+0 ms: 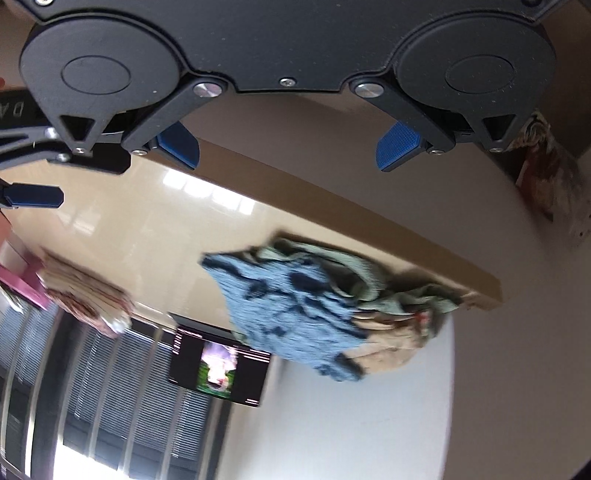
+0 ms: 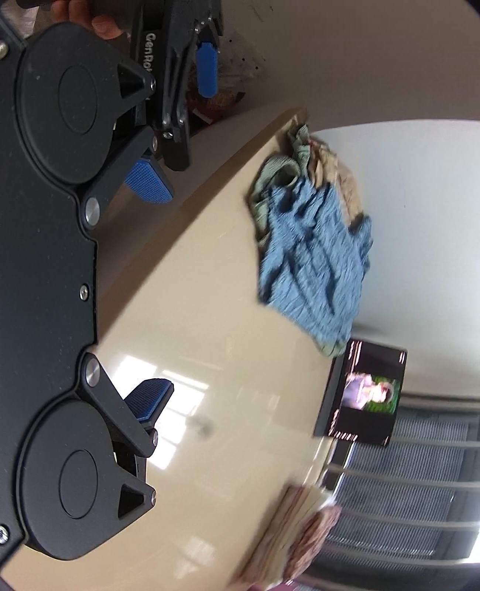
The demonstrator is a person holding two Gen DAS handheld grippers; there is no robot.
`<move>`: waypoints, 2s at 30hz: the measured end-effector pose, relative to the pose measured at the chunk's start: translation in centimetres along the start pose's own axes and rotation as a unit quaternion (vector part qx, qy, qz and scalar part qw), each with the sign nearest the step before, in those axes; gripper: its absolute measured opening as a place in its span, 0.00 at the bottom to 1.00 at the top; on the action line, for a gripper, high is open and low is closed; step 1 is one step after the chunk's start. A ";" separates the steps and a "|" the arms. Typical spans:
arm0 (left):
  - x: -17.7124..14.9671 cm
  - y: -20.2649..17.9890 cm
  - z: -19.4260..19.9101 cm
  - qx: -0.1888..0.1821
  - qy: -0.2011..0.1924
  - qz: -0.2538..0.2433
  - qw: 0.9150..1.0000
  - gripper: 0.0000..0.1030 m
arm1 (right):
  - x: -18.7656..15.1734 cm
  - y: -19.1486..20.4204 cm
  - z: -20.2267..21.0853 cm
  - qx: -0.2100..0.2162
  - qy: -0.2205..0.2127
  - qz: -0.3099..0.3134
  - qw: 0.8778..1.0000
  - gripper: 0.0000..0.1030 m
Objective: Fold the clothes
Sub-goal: 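Move both grippers toward the clothes pile on the table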
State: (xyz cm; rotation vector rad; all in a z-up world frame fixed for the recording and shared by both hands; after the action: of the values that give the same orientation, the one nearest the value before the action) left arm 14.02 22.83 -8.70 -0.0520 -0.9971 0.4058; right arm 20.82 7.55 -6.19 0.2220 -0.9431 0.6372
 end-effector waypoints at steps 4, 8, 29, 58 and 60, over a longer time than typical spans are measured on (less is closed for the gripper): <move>0.9 2.7 0.0 0.016 -0.009 0.022 1.000 1.00 | 2.7 0.9 -1.8 0.003 -0.010 0.015 1.000 0.99; 1.2 5.4 -0.2 0.034 -0.018 0.051 0.998 1.00 | 5.4 1.0 -3.8 -0.009 -0.026 0.026 0.999 0.99; -0.3 12.5 -1.4 0.048 0.003 0.156 0.986 1.00 | 12.3 5.1 -21.0 -0.067 0.017 0.148 0.987 0.33; 10.3 -4.8 -12.0 0.076 -0.009 -0.070 0.995 1.00 | -1.4 -25.2 8.0 -0.093 -0.062 -0.212 0.971 0.59; 11.4 -3.9 -14.1 0.102 -0.001 -0.074 0.992 1.00 | -0.8 -22.9 6.1 -0.072 -0.054 -0.191 0.977 0.64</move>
State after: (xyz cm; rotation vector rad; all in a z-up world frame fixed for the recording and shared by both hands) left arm 32.25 25.23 -6.29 0.2062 -0.9511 0.3689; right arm 29.99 -13.75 -1.16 0.3029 -1.0127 0.2025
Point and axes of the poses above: each gripper's, at about its wrist camera, not at the fingertips, and z roughly against the way its jaws point, y to its left, x to its top, the point moved 10 cm from there along -z, roughly the way its jaws point, and after that the axes turned 6 degrees about -x, right-handed, at the moved point
